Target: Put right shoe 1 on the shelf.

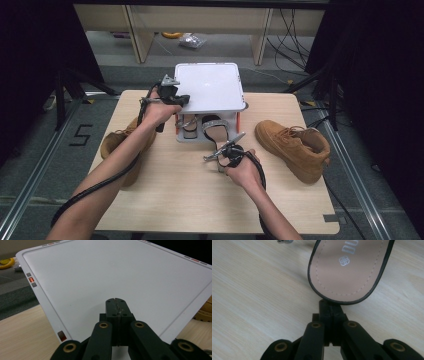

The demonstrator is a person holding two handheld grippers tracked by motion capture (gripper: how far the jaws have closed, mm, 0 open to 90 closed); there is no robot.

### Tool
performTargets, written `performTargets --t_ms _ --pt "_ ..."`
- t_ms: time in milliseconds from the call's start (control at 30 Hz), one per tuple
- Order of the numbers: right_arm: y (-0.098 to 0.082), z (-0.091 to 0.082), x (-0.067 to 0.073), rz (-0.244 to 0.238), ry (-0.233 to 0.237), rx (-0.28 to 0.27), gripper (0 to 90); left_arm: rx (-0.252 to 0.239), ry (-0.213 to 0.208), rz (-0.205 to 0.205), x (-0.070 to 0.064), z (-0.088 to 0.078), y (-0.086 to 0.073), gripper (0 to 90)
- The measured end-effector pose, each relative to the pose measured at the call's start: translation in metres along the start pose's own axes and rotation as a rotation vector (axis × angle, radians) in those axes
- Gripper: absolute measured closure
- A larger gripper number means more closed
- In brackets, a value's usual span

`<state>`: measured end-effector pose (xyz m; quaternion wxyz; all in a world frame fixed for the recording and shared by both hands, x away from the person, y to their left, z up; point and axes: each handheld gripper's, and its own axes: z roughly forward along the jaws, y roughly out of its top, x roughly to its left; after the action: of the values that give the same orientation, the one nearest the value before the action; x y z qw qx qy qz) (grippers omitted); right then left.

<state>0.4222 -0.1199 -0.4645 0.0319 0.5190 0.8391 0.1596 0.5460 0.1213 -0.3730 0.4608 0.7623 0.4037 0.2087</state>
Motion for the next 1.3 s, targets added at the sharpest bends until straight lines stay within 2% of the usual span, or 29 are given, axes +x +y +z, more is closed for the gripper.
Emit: performTargets --t_ms 200,267,400,433,467,500,533,600,633,667,700,733,767,800,833,867,933,1000,1033,1067,1100,1167,1233,1267,1300 --pt "0.005 0.001 0.006 0.024 0.017 -0.027 90.0 0.002 0.001 0.002 0.0 0.0 0.0 89.6" --pt "0.007 0.001 0.008 0.005 0.027 -0.043 90.0 0.002 0.0 0.002 0.0 0.0 0.0 89.7" --pt "0.012 0.002 0.012 0.012 0.04 -0.039 90.0 0.002 0.0 0.001 0.0 0.0 0.0 89.6" --pt "0.013 0.003 0.014 0.026 0.038 -0.037 90.0 0.002 0.0 0.001 0.0 0.0 0.0 89.6" --pt "0.014 0.004 0.013 0.01 0.034 -0.044 90.0 0.003 0.001 0.003 0.0 0.0 0.0 89.6" --pt "0.015 0.003 0.014 0.015 0.054 -0.049 90.0 0.003 0.002 0.003 0.0 0.0 0.0 89.6" --pt "0.016 0.004 0.015 0.027 0.041 -0.049 90.0 0.003 0.003 0.004 0.0 0.0 0.0 89.6" --pt "0.019 0.004 0.015 0.011 0.054 -0.063 90.0 0.003 0.001 0.003 0.0 0.0 0.0 89.6" --pt "0.02 0.003 0.016 0.031 0.046 -0.06 90.0 0.004 0.0 0.002 0.0 0.0 0.001 89.6" --pt "0.022 0.003 0.016 0.021 0.056 -0.069 90.0 0.004 0.0 0.002 0.0 0.0 0.001 89.6" --pt "0.023 0.003 0.018 0.037 0.042 -0.07 90.0 0.004 0.001 0.002 0.0 0.0 0.001 89.6" --pt "0.024 0.002 0.017 0.03 0.036 -0.071 90.0 0.004 0.001 0.002 0.0 0.0 0.0 89.6" --pt "0.025 0.002 0.017 0.019 0.052 -0.077 90.0 0.003 0.0 0.002 0.0 0.0 0.0 89.6" --pt "0.027 0.002 0.018 0.033 0.037 -0.077 90.0 0.003 -0.001 0.002 0.0 0.0 0.0 89.6" --pt "0.029 0.001 0.019 0.018 0.044 -0.092 90.0 0.002 -0.002 0.0 0.0 0.0 0.0 89.6" --pt "0.031 0.001 0.02 0.035 0.044 -0.084 90.0 0.002 -0.002 0.001 0.0 0.0 0.0 89.6" --pt "0.034 0.0 0.021 0.019 0.047 -0.106 90.0 0.002 -0.001 0.001 0.0 0.0 0.0 89.6" --pt "0.038 0.001 0.022 0.027 0.038 -0.107 90.0 0.003 0.0 0.003 0.0 0.0 0.001 89.6" --pt "0.039 0.002 0.021 0.006 0.045 -0.135 90.0 0.004 0.001 0.003 0.0 0.0 0.001 89.6" --pt "0.04 0.001 0.022 0.018 0.044 -0.139 90.0 0.004 0.001 0.004 0.0 0.0 0.001 89.6" --pt "0.041 0.0 0.021 -0.004 0.037 -0.158 90.0 0.004 0.001 0.004 0.0 0.0 0.001 89.6" --pt "0.044 -0.001 0.02 0.003 0.026 -0.173 90.0 0.003 -0.001 0.001 0.0 0.0 0.001 89.6" --pt "0.045 -0.002 0.02 0.019 0.024 -0.167 90.0 0.003 -0.001 0.001 0.0 0.0 0.001 89.6" --pt "0.046 -0.002 0.017 -0.018 0.024 -0.186 90.0 0.003 -0.001 0.001 0.0 0.0 0.001 89.6" --pt "0.046 -0.003 0.019 0.005 0.029 -0.179 90.0 0.004 -0.001 0.002 0.0 0.0 0.001 89.6"
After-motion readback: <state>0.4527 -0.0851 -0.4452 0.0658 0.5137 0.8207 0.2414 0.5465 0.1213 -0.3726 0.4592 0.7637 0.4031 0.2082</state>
